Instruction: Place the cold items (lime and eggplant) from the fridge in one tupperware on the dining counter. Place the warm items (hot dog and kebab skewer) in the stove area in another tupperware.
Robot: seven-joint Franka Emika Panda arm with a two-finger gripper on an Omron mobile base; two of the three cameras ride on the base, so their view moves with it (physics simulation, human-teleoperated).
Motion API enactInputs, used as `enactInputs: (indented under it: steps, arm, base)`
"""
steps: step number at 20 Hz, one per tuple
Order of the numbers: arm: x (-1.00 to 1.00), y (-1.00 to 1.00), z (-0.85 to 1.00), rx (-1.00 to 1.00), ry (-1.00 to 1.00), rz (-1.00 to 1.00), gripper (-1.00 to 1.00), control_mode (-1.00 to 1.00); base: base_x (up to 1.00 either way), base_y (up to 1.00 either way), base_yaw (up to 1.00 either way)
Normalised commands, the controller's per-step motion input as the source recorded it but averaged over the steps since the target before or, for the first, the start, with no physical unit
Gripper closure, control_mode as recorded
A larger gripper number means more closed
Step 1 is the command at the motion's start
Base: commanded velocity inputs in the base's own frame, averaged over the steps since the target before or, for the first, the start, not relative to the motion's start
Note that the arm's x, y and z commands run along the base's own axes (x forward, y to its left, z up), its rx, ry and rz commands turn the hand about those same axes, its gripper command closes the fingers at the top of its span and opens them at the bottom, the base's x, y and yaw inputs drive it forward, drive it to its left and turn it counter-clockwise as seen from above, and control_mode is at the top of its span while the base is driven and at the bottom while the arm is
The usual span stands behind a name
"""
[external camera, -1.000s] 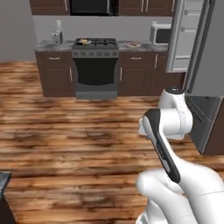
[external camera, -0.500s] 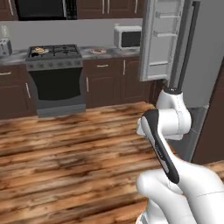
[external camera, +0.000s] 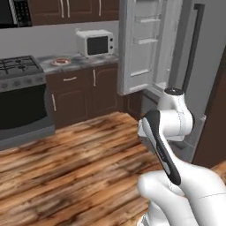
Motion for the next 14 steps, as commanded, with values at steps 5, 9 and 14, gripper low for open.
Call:
enactInputs:
  steps: [5,9,14]
  arm:
    - [0.0,0.0,0.0,0.0,0.0,0.0,-1.0,1.0]
    - [0.0,0.0,0.0,0.0,0.0,0.0,-1.0,1.0]
    - [0.0,0.0,0.0,0.0,0.0,0.0,-1.0,1.0]
  base:
    - [1.0,0.92,-0.48]
    - [0.87,0.91,-0.47]
    - [0.6,0.81,-0.52]
